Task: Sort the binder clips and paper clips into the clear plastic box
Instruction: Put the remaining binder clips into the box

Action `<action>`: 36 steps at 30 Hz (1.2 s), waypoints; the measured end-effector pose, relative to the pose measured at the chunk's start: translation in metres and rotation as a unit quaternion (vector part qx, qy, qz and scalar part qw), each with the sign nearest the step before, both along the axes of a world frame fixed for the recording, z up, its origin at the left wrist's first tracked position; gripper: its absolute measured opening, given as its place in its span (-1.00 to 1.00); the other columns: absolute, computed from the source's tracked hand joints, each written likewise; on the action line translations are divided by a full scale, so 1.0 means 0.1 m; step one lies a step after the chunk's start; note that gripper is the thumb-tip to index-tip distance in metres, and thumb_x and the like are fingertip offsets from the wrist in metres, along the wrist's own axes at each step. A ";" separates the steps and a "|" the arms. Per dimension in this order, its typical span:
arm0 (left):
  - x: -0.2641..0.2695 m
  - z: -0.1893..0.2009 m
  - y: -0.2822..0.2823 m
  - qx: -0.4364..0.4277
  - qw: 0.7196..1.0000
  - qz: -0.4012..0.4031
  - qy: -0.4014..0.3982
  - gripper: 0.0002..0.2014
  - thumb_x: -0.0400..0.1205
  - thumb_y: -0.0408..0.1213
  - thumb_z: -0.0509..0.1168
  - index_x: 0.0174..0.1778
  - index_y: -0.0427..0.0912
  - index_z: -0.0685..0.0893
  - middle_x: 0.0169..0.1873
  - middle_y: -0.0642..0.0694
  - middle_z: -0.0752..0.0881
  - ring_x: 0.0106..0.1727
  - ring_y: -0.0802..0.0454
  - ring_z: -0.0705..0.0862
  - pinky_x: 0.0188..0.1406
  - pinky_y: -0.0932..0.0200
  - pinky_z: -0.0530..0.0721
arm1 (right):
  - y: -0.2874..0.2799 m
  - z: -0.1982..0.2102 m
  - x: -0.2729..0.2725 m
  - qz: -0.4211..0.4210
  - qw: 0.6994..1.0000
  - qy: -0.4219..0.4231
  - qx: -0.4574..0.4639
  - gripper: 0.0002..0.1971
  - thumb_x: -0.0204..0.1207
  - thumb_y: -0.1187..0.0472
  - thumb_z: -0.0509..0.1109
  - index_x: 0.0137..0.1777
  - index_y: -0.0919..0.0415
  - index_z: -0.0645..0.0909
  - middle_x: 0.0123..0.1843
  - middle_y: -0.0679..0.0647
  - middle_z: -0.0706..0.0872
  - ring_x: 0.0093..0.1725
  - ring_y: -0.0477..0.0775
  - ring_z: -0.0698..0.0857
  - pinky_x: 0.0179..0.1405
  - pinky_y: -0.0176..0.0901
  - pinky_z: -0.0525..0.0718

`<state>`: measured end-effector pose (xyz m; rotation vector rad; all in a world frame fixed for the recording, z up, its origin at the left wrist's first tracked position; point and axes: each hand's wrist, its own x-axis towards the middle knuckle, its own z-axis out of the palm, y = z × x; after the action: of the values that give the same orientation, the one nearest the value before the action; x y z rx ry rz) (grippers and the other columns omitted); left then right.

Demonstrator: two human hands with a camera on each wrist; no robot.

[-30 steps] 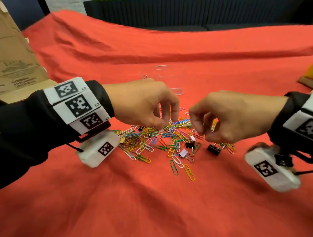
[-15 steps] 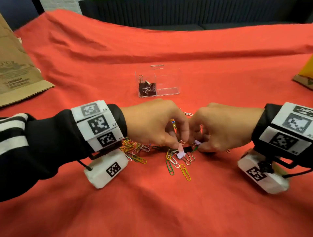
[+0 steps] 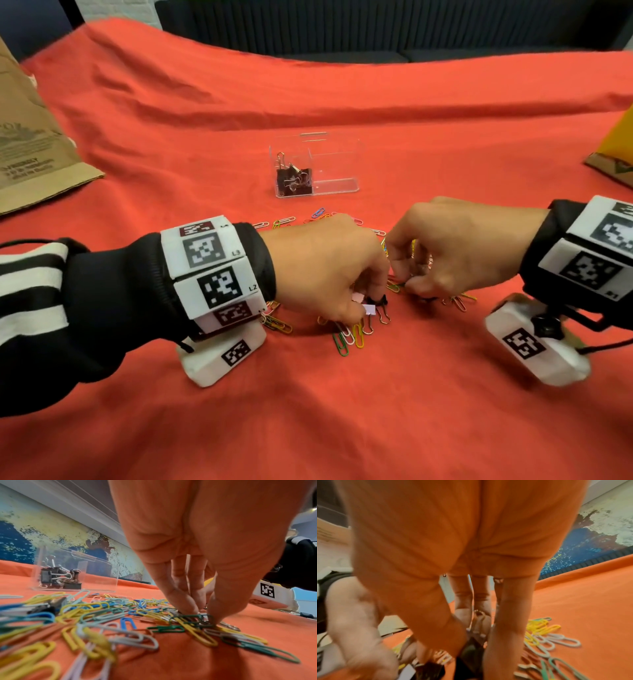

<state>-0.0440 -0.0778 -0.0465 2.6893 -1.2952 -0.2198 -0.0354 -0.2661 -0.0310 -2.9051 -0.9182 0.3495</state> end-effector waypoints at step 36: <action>0.11 0.03 0.44 -0.060 0.986 0.156 0.023 -0.90 0.36 -0.16 0.51 -0.31 -0.01 0.72 -0.53 0.33 0.68 -0.45 0.36 0.66 -0.37 0.51 0.53 | 0.21 -0.11 -0.17 0.062 0.998 0.016 0.019 -0.71 0.35 0.21 0.43 0.01 -0.18 0.69 -0.33 -0.16 0.68 -0.32 -0.21 0.61 -0.19 -0.08 0.74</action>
<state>-0.0333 -0.0335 -0.0435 2.7166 -0.8277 -0.1603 -0.0521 -0.2447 -0.0416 -2.8061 -1.0899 0.3814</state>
